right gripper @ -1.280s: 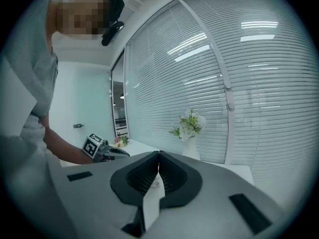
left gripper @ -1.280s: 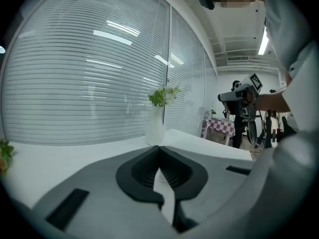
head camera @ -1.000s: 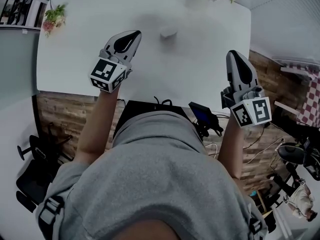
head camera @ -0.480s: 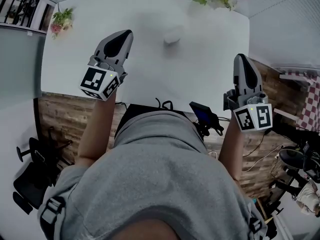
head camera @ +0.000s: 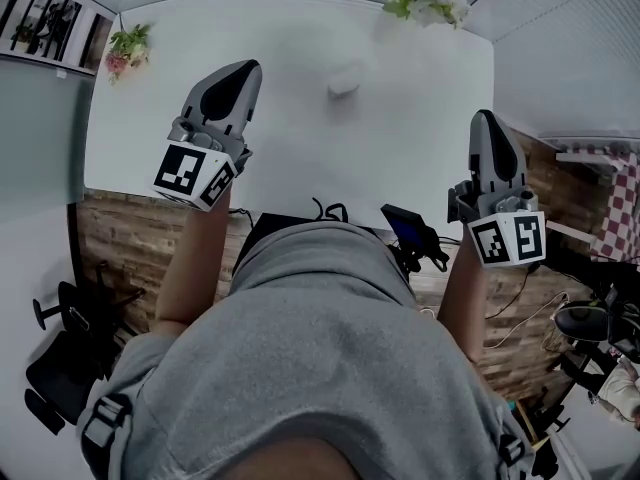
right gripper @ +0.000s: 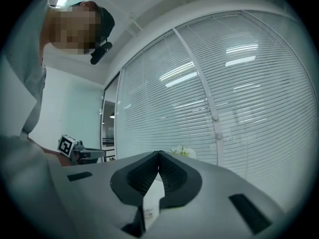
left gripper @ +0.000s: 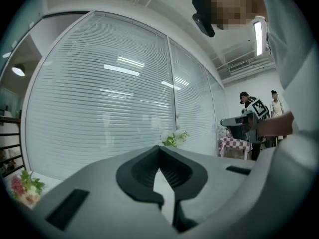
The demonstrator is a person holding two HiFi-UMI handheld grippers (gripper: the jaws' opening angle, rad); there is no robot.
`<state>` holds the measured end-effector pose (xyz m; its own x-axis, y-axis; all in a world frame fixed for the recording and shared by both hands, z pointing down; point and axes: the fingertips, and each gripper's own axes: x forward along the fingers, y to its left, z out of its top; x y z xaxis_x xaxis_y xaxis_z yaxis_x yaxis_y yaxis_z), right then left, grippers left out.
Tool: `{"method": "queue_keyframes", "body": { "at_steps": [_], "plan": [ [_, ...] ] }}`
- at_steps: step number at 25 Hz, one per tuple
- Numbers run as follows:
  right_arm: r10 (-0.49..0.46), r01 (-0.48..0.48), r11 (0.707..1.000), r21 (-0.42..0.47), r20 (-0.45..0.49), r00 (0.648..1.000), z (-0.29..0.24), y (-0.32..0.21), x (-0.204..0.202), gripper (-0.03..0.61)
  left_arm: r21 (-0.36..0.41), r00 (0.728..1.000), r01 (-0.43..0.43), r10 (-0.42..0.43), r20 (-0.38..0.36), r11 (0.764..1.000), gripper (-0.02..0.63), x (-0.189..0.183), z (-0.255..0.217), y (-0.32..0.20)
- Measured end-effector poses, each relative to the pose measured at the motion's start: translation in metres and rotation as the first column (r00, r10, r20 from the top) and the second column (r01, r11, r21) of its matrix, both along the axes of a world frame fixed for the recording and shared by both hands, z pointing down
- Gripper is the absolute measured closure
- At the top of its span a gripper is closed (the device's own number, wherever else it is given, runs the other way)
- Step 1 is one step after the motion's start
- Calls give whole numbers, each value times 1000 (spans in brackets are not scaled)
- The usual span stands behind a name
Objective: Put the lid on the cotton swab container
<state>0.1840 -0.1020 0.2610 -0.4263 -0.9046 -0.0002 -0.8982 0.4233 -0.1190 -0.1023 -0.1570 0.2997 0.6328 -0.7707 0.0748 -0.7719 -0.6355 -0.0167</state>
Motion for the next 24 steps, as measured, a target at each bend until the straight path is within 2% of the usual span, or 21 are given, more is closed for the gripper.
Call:
{"method": "queue_keyframes", "body": {
  "at_steps": [24],
  "plan": [
    [6, -6, 1000, 25, -21, 1000, -11, 2, -3, 554, 11, 1000, 21, -21, 22, 1000, 607, -12, -1, 0]
  ]
}}
